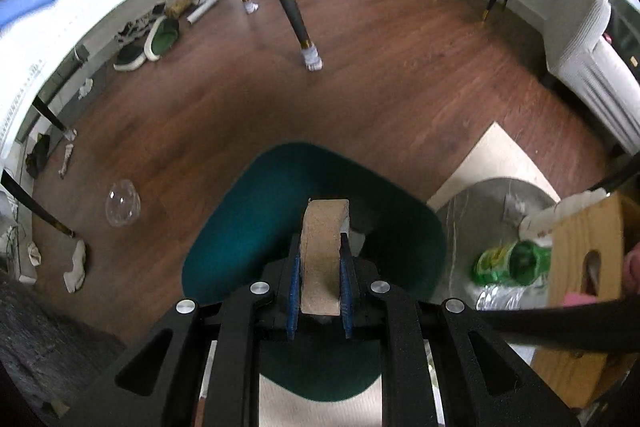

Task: Collect trash
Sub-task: 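Carry the Face pack and tape core over the green bin and open both grippers, then return both grippers from the bin back over the table, then grasp the white cap with the left gripper while the right grasps the folded paper with SanDisk card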

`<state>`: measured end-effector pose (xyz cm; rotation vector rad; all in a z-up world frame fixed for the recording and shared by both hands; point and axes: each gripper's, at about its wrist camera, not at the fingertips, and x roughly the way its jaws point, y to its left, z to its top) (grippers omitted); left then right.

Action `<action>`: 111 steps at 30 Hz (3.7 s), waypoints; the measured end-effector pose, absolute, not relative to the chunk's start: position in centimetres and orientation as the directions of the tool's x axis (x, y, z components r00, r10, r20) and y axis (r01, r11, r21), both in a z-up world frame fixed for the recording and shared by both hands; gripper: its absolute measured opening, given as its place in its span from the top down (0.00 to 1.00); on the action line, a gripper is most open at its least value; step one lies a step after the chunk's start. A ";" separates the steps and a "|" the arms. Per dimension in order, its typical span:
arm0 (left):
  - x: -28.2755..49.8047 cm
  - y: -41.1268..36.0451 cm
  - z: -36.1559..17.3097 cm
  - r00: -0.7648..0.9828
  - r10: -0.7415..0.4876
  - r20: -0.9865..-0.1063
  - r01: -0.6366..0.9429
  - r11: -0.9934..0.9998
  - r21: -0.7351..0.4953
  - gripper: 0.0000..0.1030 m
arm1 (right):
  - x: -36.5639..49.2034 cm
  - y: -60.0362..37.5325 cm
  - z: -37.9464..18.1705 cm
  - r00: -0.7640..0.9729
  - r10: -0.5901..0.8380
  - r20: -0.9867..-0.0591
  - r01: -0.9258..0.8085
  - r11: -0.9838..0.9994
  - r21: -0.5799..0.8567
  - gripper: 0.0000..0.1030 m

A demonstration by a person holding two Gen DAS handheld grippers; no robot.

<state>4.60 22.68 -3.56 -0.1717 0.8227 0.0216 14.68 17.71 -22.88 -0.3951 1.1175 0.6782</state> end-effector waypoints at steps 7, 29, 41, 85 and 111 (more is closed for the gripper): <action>4.3 20.7 -0.9 0.738 -0.055 -0.672 -0.035 0.992 -0.120 0.52 | 14.0 17.0 -24.2 0.228 0.262 -0.938 -0.679 0.733 0.040 0.84; 4.4 16.6 4.2 0.828 -0.060 -0.558 -0.007 0.993 -0.117 0.54 | 10.1 12.3 -13.9 0.359 0.501 -0.787 -0.754 0.653 0.072 0.51; 6.5 13.1 4.7 0.830 -0.074 -0.553 0.017 0.994 -0.108 0.46 | 12.3 5.0 -7.7 0.502 0.533 -0.681 -0.689 0.723 0.058 0.51; 16.2 0.4 -0.9 0.684 -0.298 -0.666 0.358 0.932 -0.049 0.17 | 23.9 -11.9 -5.7 0.682 0.369 -0.631 -0.408 0.909 0.090 0.22; 20.5 -3.8 -5.2 0.535 -0.399 -0.744 0.492 0.864 -0.110 0.40 | 29.6 -10.6 -7.9 0.620 0.348 -0.703 -0.401 0.911 0.098 0.20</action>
